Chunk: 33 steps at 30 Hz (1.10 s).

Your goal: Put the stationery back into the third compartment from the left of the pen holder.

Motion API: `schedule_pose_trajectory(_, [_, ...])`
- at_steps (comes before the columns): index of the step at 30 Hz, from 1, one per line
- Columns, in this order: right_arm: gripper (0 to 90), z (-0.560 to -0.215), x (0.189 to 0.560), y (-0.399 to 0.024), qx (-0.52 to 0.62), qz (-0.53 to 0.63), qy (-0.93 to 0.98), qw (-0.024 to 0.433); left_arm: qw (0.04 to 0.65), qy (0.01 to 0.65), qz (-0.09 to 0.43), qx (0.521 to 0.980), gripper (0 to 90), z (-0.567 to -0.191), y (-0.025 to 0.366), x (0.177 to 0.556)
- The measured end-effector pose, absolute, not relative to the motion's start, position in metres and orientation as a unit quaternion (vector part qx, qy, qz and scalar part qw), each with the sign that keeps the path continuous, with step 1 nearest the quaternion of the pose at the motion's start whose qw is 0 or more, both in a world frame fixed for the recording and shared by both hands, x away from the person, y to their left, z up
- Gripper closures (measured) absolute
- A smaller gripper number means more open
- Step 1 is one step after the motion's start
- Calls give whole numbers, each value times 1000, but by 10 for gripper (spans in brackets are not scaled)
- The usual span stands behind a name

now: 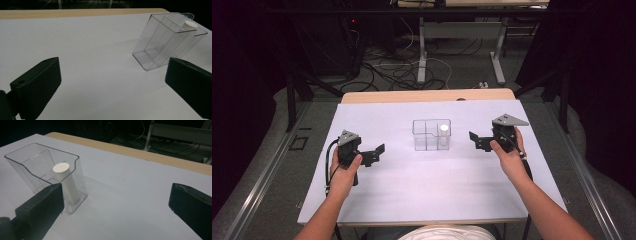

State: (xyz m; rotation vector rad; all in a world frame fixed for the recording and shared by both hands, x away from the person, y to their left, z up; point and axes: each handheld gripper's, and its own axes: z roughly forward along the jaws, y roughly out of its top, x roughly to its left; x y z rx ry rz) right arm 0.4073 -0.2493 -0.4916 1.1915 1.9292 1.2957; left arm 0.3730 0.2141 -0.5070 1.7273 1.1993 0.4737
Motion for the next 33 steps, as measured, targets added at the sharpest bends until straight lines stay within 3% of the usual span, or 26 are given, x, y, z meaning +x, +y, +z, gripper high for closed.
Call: schedule_pose_trajectory(33, [13,-542,407,-311,524,436,679,271,466,490,204,708,4,-511,215,374])
